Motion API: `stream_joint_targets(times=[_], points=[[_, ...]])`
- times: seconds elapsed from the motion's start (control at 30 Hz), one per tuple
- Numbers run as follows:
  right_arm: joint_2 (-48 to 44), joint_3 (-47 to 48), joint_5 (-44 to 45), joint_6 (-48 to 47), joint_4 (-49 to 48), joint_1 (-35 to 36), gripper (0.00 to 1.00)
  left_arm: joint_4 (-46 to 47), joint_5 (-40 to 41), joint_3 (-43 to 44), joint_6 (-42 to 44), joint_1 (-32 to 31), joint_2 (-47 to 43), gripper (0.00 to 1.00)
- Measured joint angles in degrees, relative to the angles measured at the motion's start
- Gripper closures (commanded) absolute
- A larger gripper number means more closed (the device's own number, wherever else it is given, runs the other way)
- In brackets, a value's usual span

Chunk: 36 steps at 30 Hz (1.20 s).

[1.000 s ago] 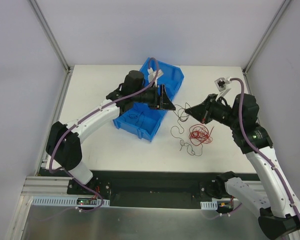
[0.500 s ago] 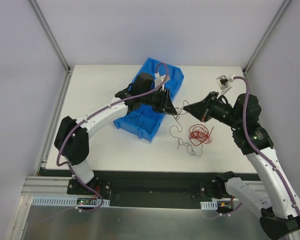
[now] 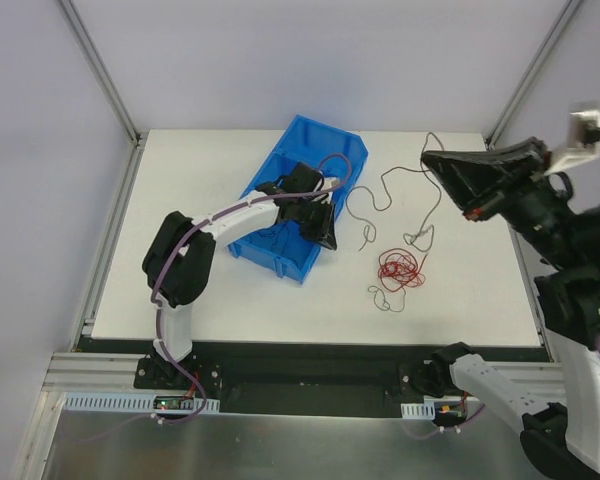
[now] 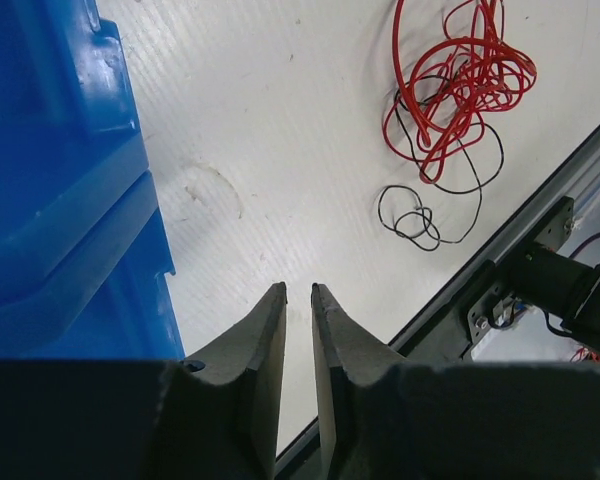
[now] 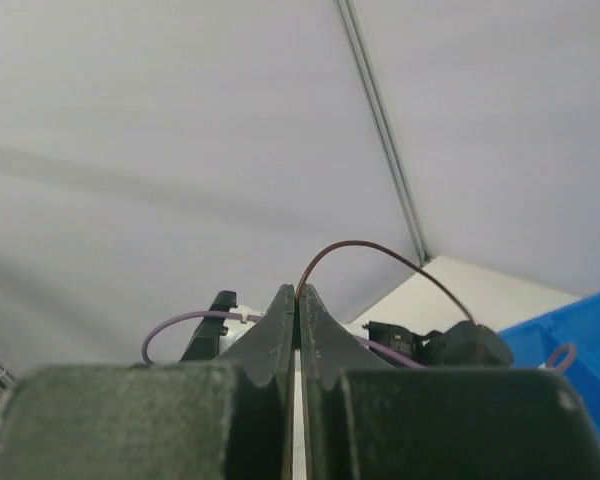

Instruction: Untangle the cables

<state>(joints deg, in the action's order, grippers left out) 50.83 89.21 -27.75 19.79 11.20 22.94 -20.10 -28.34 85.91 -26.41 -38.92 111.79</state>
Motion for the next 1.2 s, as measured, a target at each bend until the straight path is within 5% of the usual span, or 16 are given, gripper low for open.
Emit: stream_joint_targets(times=[0.23, 0.67, 1.1, 1.2], points=[[-2.3, 5.7, 2.8, -2.3, 0.4, 0.0, 1.0, -0.5, 1.2, -0.6, 0.4, 0.0, -2.1, 0.77], [1.3, -0.3, 4.9, -0.2, 2.7, 0.1, 1.0, 2.6, 1.9, -1.1, 0.5, 2.8, -22.1, 0.3], [7.1, -1.7, 8.1, 2.7, 0.2, 0.2, 1.0, 11.3, 3.7, -12.0, 0.9, 3.1, -43.9, 0.01], [10.2, -1.0, 9.6, 2.7, -0.6, 0.2, 1.0, 11.1, 4.7, -14.6, 2.0, 3.1, -47.7, 0.01]])
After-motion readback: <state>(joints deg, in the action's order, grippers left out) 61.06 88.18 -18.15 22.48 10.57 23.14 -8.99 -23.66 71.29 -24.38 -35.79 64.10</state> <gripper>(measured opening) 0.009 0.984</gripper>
